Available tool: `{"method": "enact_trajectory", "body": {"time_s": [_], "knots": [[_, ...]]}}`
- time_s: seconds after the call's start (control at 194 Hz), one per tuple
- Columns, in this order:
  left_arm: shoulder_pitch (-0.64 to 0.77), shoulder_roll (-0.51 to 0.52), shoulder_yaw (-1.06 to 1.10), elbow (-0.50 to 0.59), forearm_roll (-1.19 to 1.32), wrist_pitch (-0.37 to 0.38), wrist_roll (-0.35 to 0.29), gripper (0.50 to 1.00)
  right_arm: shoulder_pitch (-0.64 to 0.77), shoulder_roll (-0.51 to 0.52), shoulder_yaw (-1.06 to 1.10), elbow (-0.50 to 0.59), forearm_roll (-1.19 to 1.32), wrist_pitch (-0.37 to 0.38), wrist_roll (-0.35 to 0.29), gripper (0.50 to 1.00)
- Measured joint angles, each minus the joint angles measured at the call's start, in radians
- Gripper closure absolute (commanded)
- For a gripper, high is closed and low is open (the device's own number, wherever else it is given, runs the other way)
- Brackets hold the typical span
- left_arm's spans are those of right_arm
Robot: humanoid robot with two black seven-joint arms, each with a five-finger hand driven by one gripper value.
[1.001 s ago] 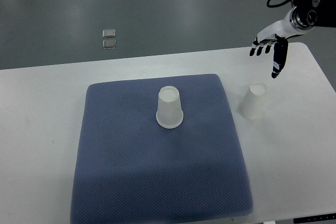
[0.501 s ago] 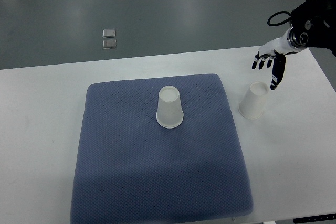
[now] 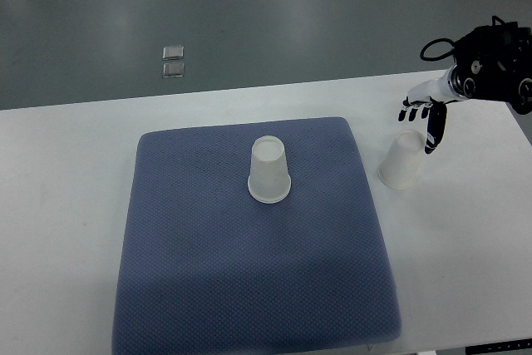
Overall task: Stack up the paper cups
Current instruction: 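Lower the right hand and close its fingers around the white cup, then lift the cup with the right hand and carry it above the cup on the pad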
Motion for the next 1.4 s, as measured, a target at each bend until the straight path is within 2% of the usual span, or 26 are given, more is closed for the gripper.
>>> {"method": "enact_trajectory", "body": {"time_s": [0.258, 0.686, 0.717, 0.753, 0.96, 0.986, 1.032, 1.14, 1.399], "knots": [[0.0, 0.0, -0.001, 0.003, 0.0, 0.0, 0.0, 0.5, -0.048, 0.03, 0.001, -0.038, 0.011, -0.017, 0.0, 0.628], [0.0, 0.0, -0.001, 0.003, 0.0, 0.0, 0.0, 0.5, -0.08, 0.058, -0.001, -0.042, 0.011, -0.05, 0.0, 0.634], [0.0, 0.0, -0.001, 0.003, 0.0, 0.0, 0.0, 0.5, -0.08, 0.059, 0.0, -0.042, 0.011, -0.051, 0.0, 0.64], [0.0, 0.0, -0.001, 0.003, 0.0, 0.0, 0.0, 0.5, -0.08, 0.06, 0.0, -0.042, 0.011, -0.052, 0.0, 0.67], [0.0, 0.0, -0.001, 0.005, 0.0, 0.0, 0.0, 0.5, -0.082, 0.063, 0.0, -0.042, 0.011, -0.053, 0.0, 0.701], [0.0, 0.0, -0.001, 0.006, 0.0, 0.0, 0.0, 0.5, -0.082, 0.063, 0.0, -0.042, 0.011, -0.053, 0.0, 0.718], [0.0, 0.0, -0.001, 0.006, 0.0, 0.0, 0.0, 0.5, -0.082, 0.063, 0.0, -0.042, 0.01, -0.053, 0.0, 0.781], [0.0, 0.0, -0.001, 0.006, 0.0, 0.0, 0.0, 0.5, -0.082, 0.064, -0.001, -0.042, 0.009, -0.053, 0.0, 0.859], [0.0, 0.0, -0.001, 0.006, 0.0, 0.0, 0.0, 0.5, -0.054, 0.053, -0.005, -0.035, 0.005, -0.038, 0.0, 0.859]]}}
